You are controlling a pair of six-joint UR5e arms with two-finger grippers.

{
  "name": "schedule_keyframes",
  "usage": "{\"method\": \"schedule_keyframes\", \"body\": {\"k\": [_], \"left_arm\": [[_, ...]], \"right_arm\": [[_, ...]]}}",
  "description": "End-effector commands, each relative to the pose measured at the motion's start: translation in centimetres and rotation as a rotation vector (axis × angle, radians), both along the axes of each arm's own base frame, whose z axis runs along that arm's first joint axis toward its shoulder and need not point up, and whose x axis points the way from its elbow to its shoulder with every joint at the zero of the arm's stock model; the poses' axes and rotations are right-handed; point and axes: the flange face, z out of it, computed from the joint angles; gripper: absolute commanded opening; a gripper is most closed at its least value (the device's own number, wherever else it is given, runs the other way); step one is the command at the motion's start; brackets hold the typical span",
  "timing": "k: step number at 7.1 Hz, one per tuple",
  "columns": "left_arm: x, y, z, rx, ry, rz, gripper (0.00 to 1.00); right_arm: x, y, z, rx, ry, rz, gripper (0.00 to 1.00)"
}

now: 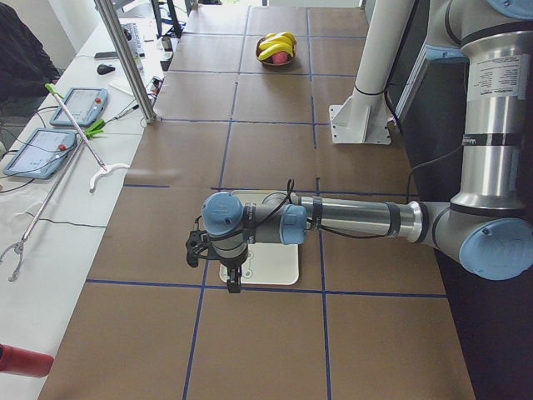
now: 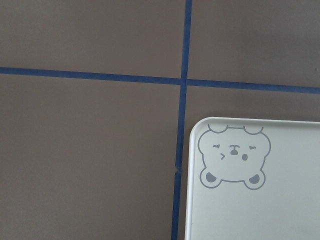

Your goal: Transfer all bananas from basket to plate

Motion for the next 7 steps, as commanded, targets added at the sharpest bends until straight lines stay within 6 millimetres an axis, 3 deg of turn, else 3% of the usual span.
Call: {"method": "schedule_keyframes", "body": {"k": [1, 3, 5, 6, 7], "left_arm": [[0.0, 0.0, -0.2, 0.005, 0.0, 0.001, 1.0], [0.0, 0.0, -0.4, 0.009, 0.001, 0.0, 1.0], [0.0, 0.0, -0.6, 0.012, -0.002, 0.0, 1.0], [0.0, -0.1, -0.7, 0.015, 0.0, 0.0, 1.0], [0.0, -0.1, -0.7, 0.014, 0.001, -0.001, 1.0]], "right_arm": [[0.0, 0.1, -0.4, 0.011, 0.005, -0.001, 1.0], [0.0, 0.0, -0.8, 0.019, 0.007, -0.001, 1.0], [-0.6, -1.2, -2.8, 0.058, 0.009, -0.017, 1.0], [-0.6, -3.9, -5.7, 0.108, 0.007, -0.014, 1.0], [-0.7, -3.8, -5.7, 0.109, -0.003, -0.015, 1.0]]}}
